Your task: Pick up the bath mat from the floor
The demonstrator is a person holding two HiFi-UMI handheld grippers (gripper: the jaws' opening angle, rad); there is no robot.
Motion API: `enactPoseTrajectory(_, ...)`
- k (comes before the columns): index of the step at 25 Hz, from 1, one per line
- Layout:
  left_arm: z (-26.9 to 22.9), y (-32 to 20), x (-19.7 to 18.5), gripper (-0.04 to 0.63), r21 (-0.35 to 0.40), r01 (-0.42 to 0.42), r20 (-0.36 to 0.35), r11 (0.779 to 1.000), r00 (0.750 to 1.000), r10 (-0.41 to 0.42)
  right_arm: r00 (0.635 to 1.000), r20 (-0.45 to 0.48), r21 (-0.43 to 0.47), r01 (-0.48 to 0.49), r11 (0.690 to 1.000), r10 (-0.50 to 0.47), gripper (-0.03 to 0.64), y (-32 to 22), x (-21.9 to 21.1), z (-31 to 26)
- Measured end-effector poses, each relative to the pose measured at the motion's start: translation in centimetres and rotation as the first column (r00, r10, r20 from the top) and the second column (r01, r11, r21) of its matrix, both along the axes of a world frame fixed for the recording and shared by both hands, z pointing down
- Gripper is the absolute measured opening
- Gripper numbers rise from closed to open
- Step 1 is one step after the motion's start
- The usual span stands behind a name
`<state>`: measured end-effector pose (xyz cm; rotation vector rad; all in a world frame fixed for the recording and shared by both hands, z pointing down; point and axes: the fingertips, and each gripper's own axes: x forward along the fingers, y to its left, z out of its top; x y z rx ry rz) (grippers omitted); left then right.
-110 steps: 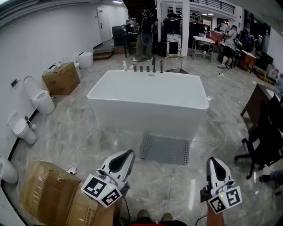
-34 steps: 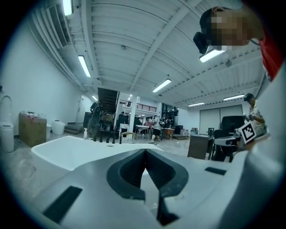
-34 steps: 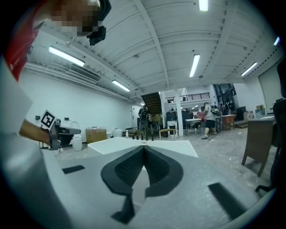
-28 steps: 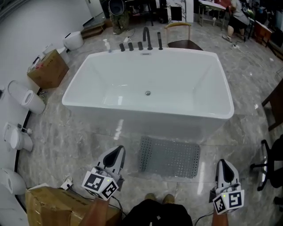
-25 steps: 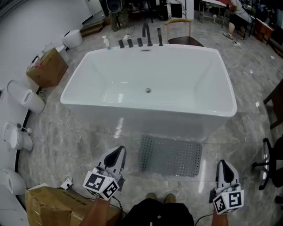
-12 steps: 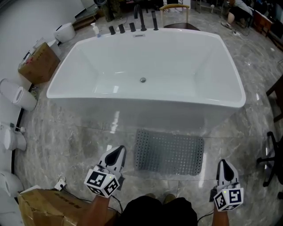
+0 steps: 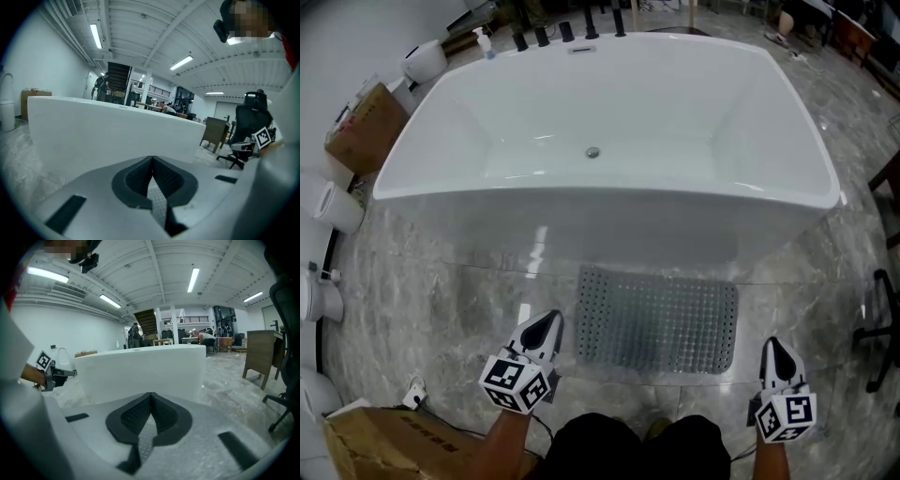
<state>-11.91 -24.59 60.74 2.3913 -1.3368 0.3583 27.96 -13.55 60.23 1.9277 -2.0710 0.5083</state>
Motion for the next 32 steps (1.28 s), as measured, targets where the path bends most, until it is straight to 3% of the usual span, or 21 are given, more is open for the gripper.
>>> enactPoseTrajectory(22, 22.3, -2.2, -1.7, 0.012, -0.134, -0.016, 0.119, 0.991, 0.992, 0.032, 0.999, 0.022, -0.106, -0.038, 0.994, 0.041, 0.005, -1.6, 3.0, 21.6)
enactPoseTrajectory(32, 30.7, -2.8, -3.8, 0.015, -0.202, 0.047, 0.157, 0.978, 0.988, -0.015, 0.997, 0.044, -0.182, -0.05, 0.982, 0.059, 0.046, -1.8, 4.5, 31.3)
